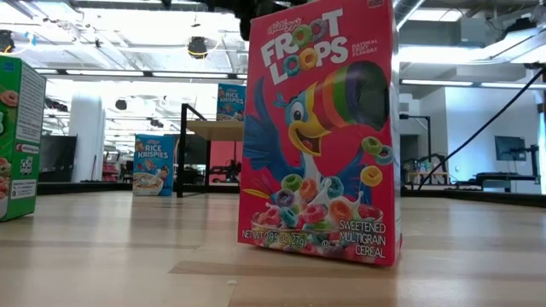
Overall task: Stack cereal on shelf
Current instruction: Put the right green cereal box on the shelf aligned with the other green cereal box
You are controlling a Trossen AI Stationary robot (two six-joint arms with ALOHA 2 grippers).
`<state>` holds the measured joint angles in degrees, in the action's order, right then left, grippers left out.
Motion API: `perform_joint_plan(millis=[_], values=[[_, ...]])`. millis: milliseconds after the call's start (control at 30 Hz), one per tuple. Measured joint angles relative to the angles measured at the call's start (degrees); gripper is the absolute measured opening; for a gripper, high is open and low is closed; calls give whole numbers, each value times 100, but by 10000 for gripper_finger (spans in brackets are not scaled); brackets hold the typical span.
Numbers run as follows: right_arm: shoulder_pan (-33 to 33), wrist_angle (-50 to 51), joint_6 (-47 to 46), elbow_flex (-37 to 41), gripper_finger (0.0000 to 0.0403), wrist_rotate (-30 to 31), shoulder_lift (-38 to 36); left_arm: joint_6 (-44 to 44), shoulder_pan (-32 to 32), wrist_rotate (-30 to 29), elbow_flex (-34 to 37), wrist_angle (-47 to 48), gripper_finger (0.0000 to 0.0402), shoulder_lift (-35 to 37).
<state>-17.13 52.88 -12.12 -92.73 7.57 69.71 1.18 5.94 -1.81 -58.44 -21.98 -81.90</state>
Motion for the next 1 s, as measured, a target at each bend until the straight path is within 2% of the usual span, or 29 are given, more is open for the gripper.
perform_joint_plan(millis=[200,300,500,767,1000], values=[[-178,114,2,2,255,-2,7,-182,285,73,1150,-2167,188,-14],[-243,110,2,2,255,-2,7,-145,401,128,1496,-2887,188,-51],[-244,108,2,2,255,-1,7,-87,713,-56,1644,-3000,188,-181],[-244,111,4,2,255,-2,11,-384,1133,-57,1633,-3390,188,-777],[-242,115,17,2,255,-2,11,-659,1468,151,1629,-3993,188,-1296]])
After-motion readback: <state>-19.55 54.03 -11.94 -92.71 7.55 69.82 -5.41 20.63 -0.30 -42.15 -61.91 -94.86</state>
